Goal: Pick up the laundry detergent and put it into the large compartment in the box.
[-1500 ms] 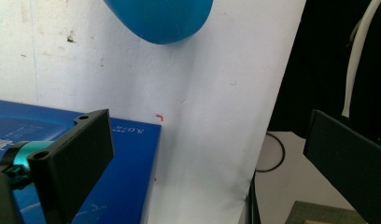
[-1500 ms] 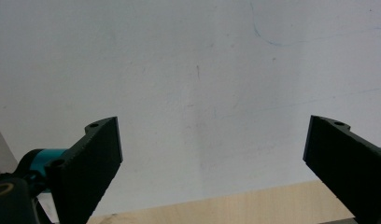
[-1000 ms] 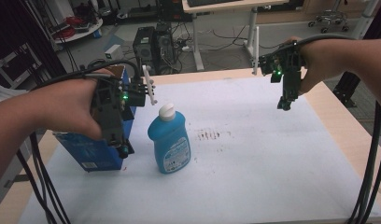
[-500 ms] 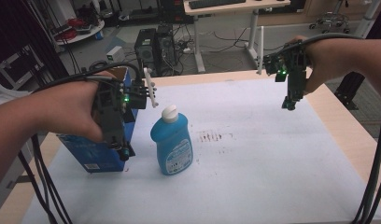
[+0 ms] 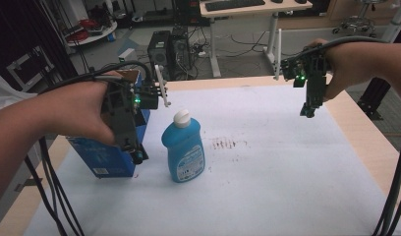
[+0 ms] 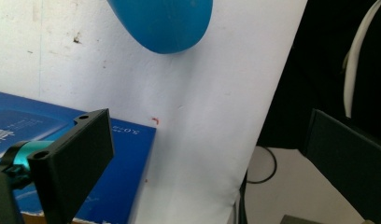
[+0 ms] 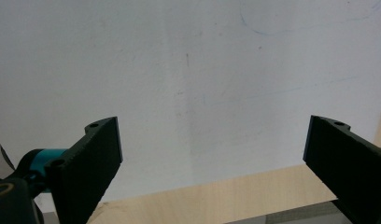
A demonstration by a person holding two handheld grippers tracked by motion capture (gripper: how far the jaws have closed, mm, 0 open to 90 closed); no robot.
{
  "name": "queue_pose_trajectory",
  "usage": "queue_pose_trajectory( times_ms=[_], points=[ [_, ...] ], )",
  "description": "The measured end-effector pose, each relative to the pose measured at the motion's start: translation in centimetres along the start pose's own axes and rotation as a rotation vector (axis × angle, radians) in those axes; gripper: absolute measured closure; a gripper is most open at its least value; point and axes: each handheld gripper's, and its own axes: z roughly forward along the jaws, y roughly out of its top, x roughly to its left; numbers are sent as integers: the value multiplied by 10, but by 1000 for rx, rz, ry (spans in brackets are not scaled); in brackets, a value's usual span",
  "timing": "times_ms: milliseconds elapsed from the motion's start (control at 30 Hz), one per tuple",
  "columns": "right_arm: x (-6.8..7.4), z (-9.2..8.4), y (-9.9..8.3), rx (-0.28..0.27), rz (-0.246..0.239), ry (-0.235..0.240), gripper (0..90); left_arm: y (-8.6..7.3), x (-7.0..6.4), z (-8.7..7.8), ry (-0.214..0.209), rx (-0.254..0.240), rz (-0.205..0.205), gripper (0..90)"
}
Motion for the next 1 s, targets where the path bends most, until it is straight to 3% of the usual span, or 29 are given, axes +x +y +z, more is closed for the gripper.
queue_pose_trajectory(
  times_ms=[167, 333, 1000],
  points=[
    [0, -3, 0, -9, 8, -16, 35, 3, -1, -8, 9, -10, -18, 17],
    [1, -1, 1, 2, 2, -18, 35, 6, -2, -15, -3, -70, -51, 17],
    [1, -2, 3, 24, 2, -40, 35, 22, 1, -10, 10, -137, -165, 17]
  ],
)
